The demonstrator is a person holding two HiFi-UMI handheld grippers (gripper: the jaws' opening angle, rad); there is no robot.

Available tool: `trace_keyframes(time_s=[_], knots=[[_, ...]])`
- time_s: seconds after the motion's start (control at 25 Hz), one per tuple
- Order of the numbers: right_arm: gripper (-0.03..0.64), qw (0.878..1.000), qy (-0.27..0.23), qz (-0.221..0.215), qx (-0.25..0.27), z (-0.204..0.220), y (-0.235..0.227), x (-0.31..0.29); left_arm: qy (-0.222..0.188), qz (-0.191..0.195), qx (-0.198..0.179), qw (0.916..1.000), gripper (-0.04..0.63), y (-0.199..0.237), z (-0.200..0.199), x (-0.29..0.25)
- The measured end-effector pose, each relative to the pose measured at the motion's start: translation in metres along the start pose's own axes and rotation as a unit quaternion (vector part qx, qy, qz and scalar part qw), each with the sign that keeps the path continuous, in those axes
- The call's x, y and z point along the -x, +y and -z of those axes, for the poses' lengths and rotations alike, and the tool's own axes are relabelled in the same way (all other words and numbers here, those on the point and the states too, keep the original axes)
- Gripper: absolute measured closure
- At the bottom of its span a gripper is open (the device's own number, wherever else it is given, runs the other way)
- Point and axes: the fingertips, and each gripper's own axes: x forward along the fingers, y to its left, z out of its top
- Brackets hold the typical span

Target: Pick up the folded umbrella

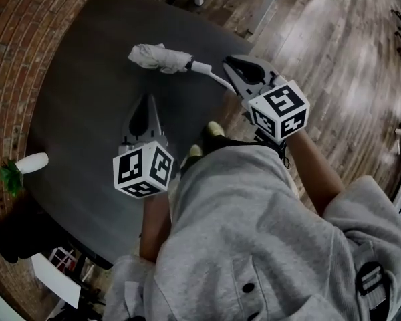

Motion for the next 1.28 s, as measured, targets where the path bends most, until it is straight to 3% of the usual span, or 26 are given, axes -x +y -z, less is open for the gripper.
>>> trace_keyframes(time_s=[0.64,0.88,1.28], knots=[[0.584,0.994,0.043,-0.090,0.037,0.014,0.006,-0.065,-0.008,-0.102,0.024,0.9944,0.580,0.034,0.003,0.025],[0.502,0.988,0.068,-0.124,0.055,0.023,0.017,-0.093,-0.018,-0.137,0.033,0.9899,0.580,0.050,-0.001,0.038],[0.471,0.977,0.115,-0.153,0.092,0.044,0.019,-0.147,-0.028,-0.189,0.050,0.9803,0.580,0.072,0.000,0.055]])
